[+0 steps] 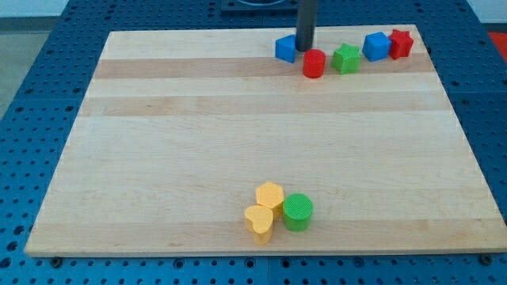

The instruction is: Move your arm to the right of the red star

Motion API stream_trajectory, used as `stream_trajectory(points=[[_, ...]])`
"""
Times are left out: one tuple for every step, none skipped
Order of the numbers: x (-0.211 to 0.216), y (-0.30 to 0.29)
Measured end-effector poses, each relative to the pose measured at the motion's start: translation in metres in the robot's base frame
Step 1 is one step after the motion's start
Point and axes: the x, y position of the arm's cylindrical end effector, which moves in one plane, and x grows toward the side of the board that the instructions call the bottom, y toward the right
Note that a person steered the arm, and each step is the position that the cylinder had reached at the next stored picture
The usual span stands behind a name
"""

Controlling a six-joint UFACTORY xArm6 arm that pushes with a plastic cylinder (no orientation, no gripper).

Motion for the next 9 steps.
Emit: stream_trajectory(points=[[0.004, -0.035], [0.004, -0.054], [0.005, -0.054], [0.004, -0.029], [-0.005, 0.029], [-0.028, 0.070], [-0.046, 0.075], [-0.046, 0.075], [-0.057, 0.075]])
